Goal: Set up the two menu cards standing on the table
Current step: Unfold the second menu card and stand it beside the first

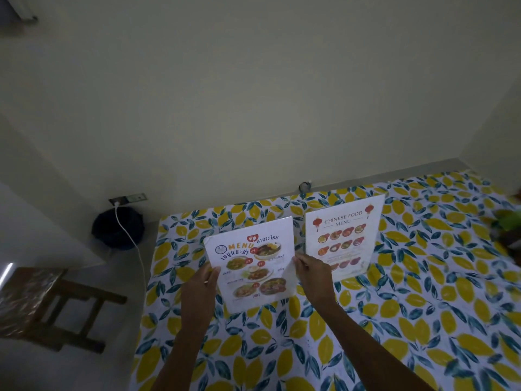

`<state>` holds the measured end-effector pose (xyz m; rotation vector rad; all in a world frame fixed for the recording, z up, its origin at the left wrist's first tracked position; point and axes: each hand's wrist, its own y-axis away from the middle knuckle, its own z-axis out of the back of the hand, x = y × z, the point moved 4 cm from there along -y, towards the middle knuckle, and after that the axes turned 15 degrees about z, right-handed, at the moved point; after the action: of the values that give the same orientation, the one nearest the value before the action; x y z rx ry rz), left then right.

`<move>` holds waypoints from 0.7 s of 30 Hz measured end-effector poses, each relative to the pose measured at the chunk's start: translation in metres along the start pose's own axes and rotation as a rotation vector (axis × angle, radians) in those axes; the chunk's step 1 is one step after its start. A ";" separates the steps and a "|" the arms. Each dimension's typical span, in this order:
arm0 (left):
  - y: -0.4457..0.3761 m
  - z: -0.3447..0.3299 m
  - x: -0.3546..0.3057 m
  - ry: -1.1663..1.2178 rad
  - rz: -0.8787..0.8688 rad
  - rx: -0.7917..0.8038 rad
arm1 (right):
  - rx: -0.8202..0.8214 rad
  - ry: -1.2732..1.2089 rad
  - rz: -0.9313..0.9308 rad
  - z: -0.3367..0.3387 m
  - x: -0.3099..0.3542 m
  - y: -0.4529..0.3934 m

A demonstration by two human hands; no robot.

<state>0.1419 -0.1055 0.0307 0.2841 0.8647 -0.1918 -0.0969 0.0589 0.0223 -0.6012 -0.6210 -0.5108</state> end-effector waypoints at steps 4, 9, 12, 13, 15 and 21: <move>0.008 -0.001 -0.008 -0.024 0.045 -0.042 | 0.044 0.006 0.003 -0.003 -0.003 0.003; 0.016 -0.004 -0.013 -0.063 0.022 -0.056 | 0.049 0.019 0.031 -0.004 0.001 0.004; 0.020 -0.003 -0.016 -0.082 0.013 -0.047 | 0.082 0.024 0.025 -0.005 0.001 0.005; 0.020 -0.005 -0.015 -0.087 0.006 -0.035 | 0.102 0.026 0.023 -0.005 0.001 0.004; 0.021 -0.007 -0.012 -0.076 0.021 -0.004 | 0.153 0.015 0.013 -0.005 0.000 0.003; 0.034 -0.031 0.011 -0.177 0.203 0.118 | 0.318 -0.012 0.062 0.007 -0.009 0.015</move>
<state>0.1365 -0.0638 0.0092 0.4562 0.6454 -0.0775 -0.0971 0.0768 0.0155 -0.3218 -0.6763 -0.3408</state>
